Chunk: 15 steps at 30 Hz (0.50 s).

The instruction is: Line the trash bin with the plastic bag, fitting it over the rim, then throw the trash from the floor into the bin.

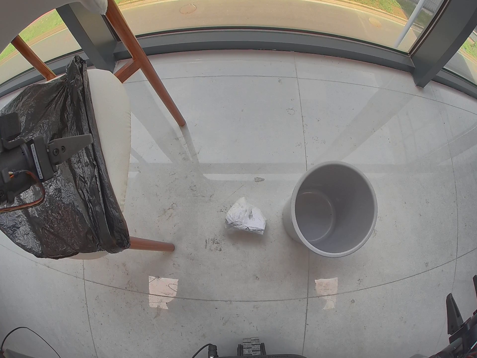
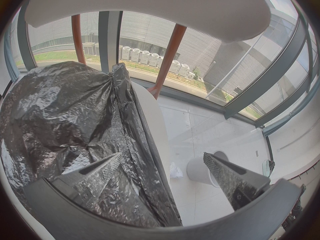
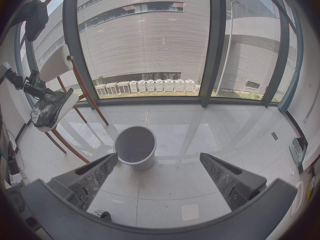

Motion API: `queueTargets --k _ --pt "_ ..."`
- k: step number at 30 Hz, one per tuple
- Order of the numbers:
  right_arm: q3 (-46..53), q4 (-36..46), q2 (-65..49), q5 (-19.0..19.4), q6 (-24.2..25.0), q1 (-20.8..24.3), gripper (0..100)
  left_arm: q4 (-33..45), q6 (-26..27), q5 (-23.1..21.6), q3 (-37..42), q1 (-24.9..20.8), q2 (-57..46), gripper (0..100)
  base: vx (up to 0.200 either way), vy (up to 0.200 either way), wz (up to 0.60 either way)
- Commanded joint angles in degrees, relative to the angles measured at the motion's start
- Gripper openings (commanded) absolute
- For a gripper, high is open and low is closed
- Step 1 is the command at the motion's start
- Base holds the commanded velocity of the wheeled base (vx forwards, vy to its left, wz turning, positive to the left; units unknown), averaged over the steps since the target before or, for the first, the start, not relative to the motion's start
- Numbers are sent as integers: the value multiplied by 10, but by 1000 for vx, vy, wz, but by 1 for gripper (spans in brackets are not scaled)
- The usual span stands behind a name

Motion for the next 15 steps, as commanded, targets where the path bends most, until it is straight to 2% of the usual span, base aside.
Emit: queueTargets --k 1,8,15 --pt "10 0 -4 0 0 0 100 0 2 23 -26 -4 58 100 0 0 0" --pt "10 0 -4 0 0 0 100 3 2 118 -62 -41 96 100 0 0 0" --pt "10 0 -4 0 0 0 100 3 4 129 -98 -58 128 100 0 0 0"
